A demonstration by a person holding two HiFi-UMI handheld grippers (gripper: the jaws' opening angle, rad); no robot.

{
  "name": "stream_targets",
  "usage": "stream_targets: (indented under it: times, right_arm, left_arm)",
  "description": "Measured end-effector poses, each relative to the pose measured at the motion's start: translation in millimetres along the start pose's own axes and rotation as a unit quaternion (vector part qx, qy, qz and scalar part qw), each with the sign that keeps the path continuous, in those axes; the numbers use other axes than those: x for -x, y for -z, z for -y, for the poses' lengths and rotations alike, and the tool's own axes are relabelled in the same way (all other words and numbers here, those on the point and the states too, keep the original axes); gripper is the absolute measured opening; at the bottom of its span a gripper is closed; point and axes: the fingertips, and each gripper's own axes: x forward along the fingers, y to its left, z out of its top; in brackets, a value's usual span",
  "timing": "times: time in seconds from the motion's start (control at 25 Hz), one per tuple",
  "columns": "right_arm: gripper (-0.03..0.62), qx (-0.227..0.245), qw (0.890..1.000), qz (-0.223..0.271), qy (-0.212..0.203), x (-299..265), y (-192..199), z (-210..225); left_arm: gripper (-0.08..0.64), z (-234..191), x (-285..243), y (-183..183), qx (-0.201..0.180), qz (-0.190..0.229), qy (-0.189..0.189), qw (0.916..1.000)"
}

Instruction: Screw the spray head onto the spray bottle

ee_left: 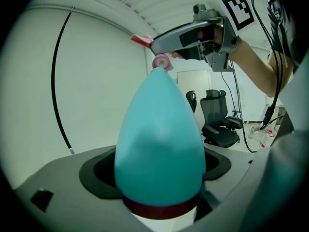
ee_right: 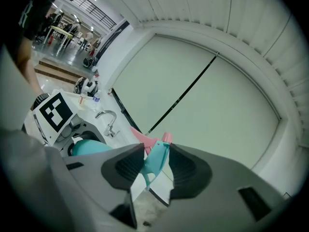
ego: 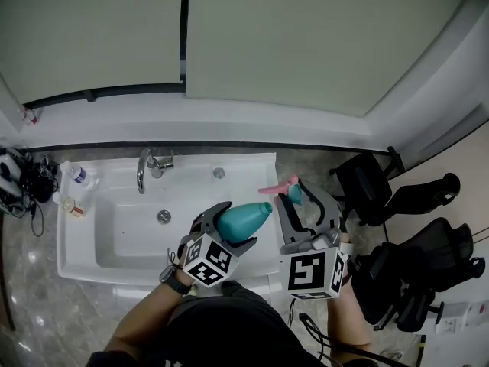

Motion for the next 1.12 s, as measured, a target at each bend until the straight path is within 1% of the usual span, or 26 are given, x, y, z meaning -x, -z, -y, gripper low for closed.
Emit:
stream_targets:
  times: [0.16, 0.4, 0.52, 0.6, 0.68, 0.8, 0.96, 1.12]
  right_arm:
    - [0.161, 0.026, 1.0, -0.004, -0.002, -2, -6, -12]
    - [0.161, 0.076, 0.996, -0.029, 0.02, 0, -12, -19]
    - [0.161, 0.076, 0.996, -0.048, 0.02, 3, -14, -19]
    - [0.161, 0.068, 0.996, -0.056, 0.013, 5, -16, -18]
    - [0.161, 0.072, 0.995, -0.063, 0.005, 7, -18, -18]
    - [0.161, 0.109, 0.991, -0.078, -0.006, 9, -19, -23]
    - [0.161, 0.172, 0.981, -0.094, -0.009, 12, -20, -32]
    - [0.161, 0.2, 0.975, -0.1, -0.009, 14, -27, -40]
  left_arm:
    - [0.449, 1, -1, -7, -0.001, 0.021, -0.007, 0.9997]
    - [0.449, 3, -6, -13, 0.004, 0.044, -0.013, 0.9989]
    - [0.449, 1, -7, -16, 0.007, 0.058, -0.016, 0.9982]
    - [0.449, 1, -8, -18, 0.009, 0.068, -0.017, 0.9975]
    - [0.449, 1, -8, -19, 0.006, 0.074, -0.021, 0.997]
    - [0.449, -1, -9, -19, -0.005, 0.076, -0.029, 0.9967]
    - [0.449, 0, -10, -18, -0.003, 0.075, -0.03, 0.9967]
    - [0.449, -1, -12, -21, -0.001, 0.085, -0.026, 0.996]
